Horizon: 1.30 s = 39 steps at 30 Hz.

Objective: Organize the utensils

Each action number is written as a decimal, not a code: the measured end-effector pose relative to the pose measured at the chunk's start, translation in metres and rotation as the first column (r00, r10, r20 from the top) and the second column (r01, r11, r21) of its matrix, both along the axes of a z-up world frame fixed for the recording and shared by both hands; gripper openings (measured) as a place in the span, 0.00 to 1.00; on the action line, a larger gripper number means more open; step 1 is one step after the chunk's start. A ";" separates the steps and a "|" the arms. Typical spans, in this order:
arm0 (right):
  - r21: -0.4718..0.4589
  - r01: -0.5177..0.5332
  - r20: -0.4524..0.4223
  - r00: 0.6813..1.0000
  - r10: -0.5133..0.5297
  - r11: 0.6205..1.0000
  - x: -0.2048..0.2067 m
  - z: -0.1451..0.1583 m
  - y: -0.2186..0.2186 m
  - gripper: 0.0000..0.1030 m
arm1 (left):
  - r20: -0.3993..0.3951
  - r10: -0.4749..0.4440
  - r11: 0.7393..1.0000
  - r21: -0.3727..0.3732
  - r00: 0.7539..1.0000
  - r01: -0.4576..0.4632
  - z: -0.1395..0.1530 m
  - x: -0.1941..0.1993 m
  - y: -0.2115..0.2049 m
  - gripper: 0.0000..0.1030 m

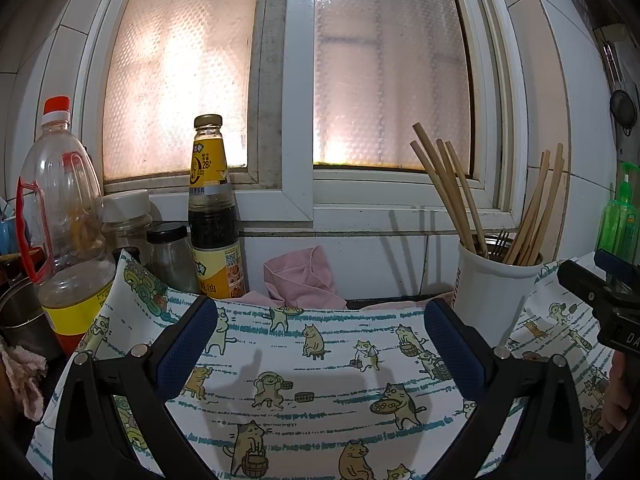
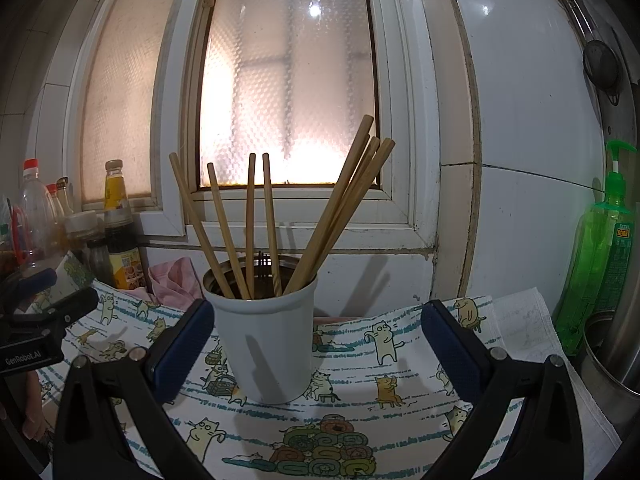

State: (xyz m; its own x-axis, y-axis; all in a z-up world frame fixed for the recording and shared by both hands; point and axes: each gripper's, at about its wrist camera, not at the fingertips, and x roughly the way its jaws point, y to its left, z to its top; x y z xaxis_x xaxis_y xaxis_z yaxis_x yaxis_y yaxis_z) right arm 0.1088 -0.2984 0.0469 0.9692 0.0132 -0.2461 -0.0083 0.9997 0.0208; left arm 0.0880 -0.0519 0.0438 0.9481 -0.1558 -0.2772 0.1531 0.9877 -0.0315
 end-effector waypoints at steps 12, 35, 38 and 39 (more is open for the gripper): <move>0.003 -0.001 -0.014 1.000 0.001 1.000 0.002 -0.001 0.000 1.00 | -0.002 -0.003 1.000 0.003 1.000 0.003 0.000 0.001 0.001 1.00; -0.001 0.001 -0.030 1.000 -0.001 1.000 0.005 -0.003 -0.001 1.00 | -0.005 -0.006 1.000 0.006 1.000 0.006 -0.002 0.002 0.002 1.00; -0.003 0.002 -0.029 1.000 -0.002 1.000 0.005 -0.003 -0.001 1.00 | -0.006 -0.006 1.000 0.007 1.000 0.006 -0.002 0.003 0.002 1.00; -0.004 0.002 -0.028 1.000 -0.002 1.000 0.005 -0.003 -0.001 1.00 | -0.006 -0.007 1.000 0.007 1.000 0.007 -0.002 0.003 0.002 1.00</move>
